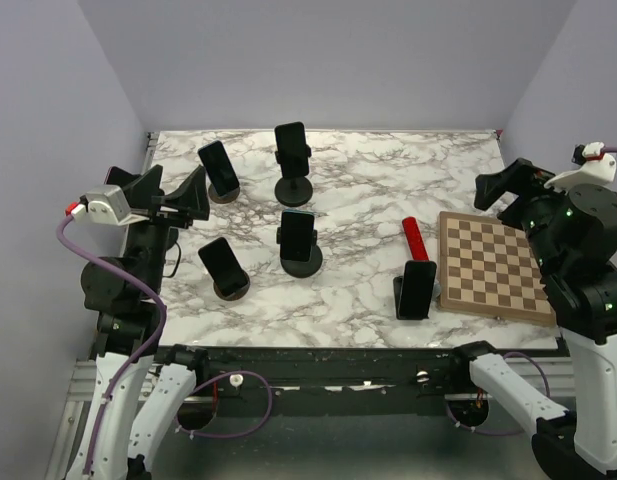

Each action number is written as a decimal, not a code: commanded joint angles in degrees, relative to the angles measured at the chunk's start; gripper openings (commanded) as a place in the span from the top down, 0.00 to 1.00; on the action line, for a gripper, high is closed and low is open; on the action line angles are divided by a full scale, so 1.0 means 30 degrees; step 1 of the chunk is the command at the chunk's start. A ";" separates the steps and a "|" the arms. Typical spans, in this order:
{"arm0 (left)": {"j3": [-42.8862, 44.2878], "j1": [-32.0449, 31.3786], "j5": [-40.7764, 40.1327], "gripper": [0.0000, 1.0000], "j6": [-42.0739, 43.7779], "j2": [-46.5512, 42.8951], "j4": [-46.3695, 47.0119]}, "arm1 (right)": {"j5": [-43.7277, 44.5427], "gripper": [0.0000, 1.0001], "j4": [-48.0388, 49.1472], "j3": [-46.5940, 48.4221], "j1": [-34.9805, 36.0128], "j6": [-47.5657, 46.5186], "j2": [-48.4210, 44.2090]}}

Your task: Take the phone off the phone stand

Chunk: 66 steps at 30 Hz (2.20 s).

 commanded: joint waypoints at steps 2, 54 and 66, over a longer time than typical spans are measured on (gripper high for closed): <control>0.0061 -0.0231 -0.0326 0.01 -0.0243 -0.0104 -0.0392 | 0.0976 0.00 -0.3968 0.0591 -0.0099 0.0011 0.0124; 0.0239 -0.0462 0.0266 0.01 -0.1521 0.2003 -0.1274 | 0.0986 0.05 -0.4751 -0.9345 0.6434 0.6778 0.6154; 0.0225 -0.0462 0.0096 0.01 -0.1495 0.1845 -0.1346 | 0.0937 0.13 -0.3579 -0.9833 0.6461 0.6822 0.6303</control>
